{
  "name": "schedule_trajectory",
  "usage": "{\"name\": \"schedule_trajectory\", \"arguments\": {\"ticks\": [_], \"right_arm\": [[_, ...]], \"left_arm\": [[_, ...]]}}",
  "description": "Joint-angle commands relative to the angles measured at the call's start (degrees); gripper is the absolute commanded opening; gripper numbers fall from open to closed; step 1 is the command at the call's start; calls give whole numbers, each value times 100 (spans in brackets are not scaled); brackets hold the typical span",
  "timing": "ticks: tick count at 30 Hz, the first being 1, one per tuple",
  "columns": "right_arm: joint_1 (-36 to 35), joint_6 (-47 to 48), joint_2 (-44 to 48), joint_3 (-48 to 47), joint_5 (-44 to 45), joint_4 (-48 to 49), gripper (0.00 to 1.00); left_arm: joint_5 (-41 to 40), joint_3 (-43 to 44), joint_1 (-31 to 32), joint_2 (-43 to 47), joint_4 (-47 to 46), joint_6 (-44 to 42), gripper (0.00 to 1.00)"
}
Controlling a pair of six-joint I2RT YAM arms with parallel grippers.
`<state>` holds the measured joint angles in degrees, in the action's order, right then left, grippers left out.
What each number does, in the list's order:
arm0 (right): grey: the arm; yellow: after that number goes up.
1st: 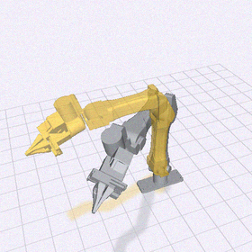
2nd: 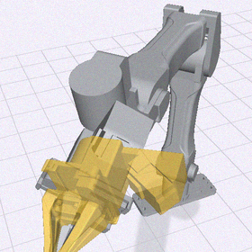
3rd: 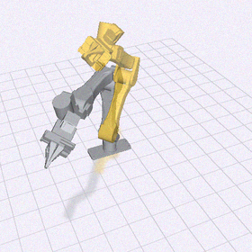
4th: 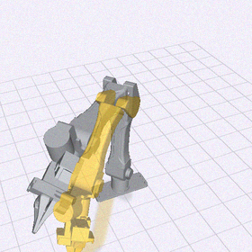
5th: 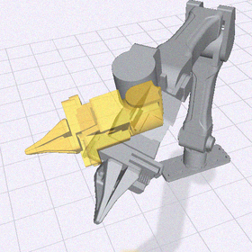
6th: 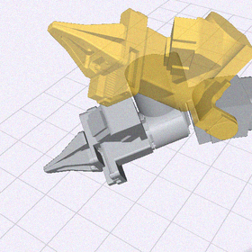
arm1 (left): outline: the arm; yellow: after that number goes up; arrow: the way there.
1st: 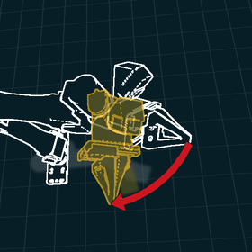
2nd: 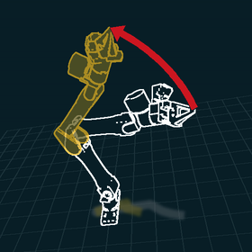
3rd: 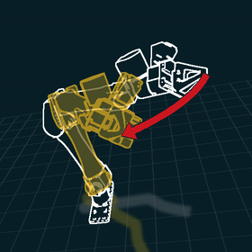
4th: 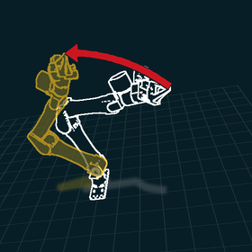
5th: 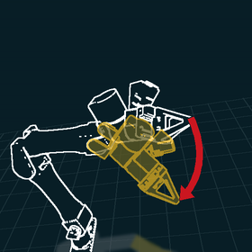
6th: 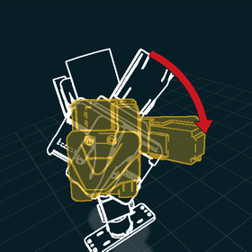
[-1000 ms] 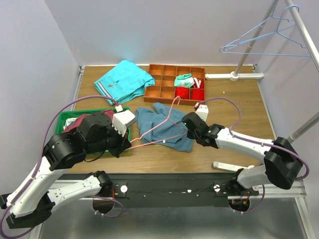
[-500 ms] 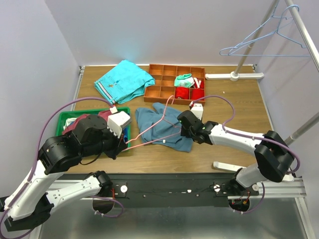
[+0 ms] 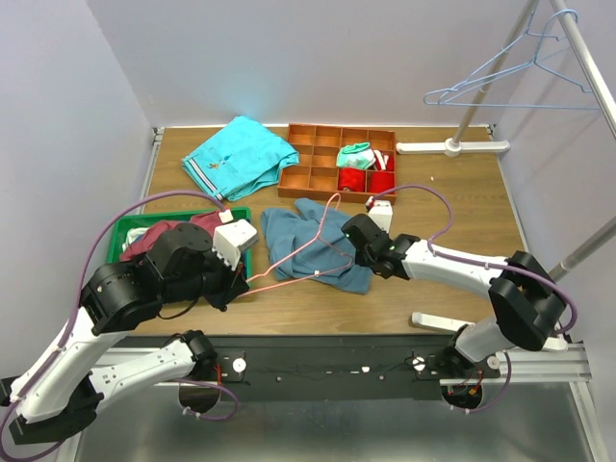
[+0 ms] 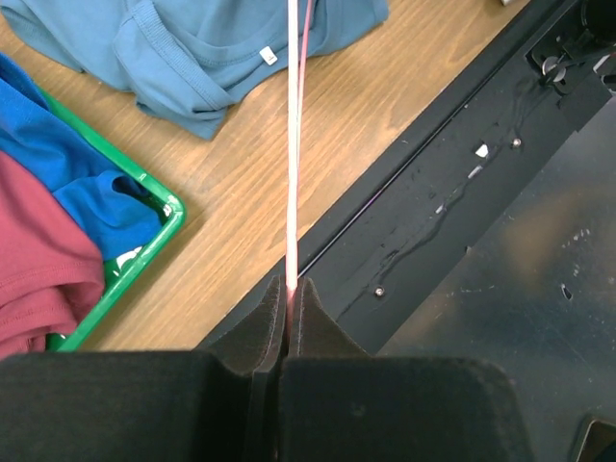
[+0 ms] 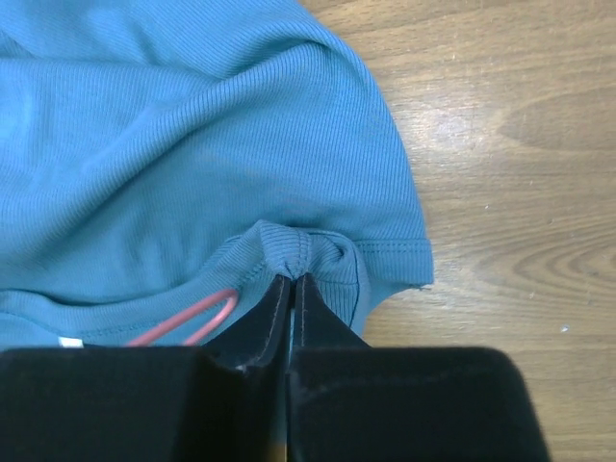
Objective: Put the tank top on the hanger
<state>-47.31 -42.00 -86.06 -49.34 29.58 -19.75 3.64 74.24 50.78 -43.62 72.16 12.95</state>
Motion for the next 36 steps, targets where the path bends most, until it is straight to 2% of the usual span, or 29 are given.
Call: {"name": "schedule_trajectory", "arguments": {"ticks": [1,12,23,36], "right_arm": [[-33,51,151,30,258,-152,1],[-24,218,810,-190,223,-407,1],[-33,289,995,-304,232,-530,1],[-33,254,1460,-208,179,-583,1]], "left_arm": [[216,-6,63,-42,-97,-3,0],[348,74,90,-209,-246,-91,0],[497,-14,90,-16,-650,-65,0],[893,-1349,98,90,-2346,594,0]]}}
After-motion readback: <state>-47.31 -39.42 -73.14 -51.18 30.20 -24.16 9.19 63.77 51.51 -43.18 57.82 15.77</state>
